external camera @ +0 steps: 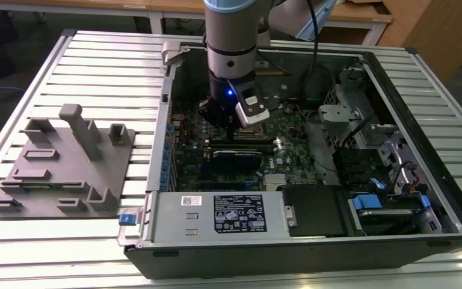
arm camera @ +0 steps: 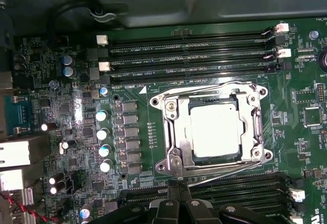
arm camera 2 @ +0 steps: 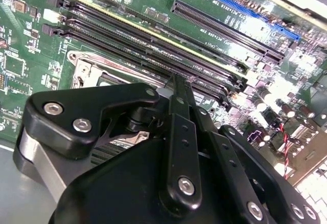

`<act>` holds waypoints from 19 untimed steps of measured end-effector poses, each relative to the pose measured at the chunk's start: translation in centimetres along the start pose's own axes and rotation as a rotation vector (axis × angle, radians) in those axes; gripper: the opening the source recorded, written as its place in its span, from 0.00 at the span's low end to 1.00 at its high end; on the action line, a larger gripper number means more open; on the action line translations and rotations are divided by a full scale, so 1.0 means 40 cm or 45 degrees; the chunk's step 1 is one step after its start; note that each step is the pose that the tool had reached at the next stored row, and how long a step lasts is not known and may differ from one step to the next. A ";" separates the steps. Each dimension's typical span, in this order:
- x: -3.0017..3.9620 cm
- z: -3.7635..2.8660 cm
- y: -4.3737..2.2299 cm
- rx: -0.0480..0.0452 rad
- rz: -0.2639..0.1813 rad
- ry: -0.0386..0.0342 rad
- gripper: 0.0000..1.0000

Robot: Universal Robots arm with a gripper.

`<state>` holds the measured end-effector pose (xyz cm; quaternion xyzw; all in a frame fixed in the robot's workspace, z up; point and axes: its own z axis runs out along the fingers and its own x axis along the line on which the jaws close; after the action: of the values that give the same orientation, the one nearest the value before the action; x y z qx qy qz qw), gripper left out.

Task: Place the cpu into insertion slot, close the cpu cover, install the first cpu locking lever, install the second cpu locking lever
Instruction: 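Install the second cpu locking lever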

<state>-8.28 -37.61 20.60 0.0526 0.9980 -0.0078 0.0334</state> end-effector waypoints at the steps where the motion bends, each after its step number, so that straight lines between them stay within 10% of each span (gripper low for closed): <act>1: 0.000 0.000 0.000 0.000 0.000 0.0000 0.10; 19: 0.005 0.003 -0.006 -0.019 -0.003 0.0020 0.10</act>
<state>-8.49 -37.83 20.48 0.0511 0.9981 -0.0002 0.0331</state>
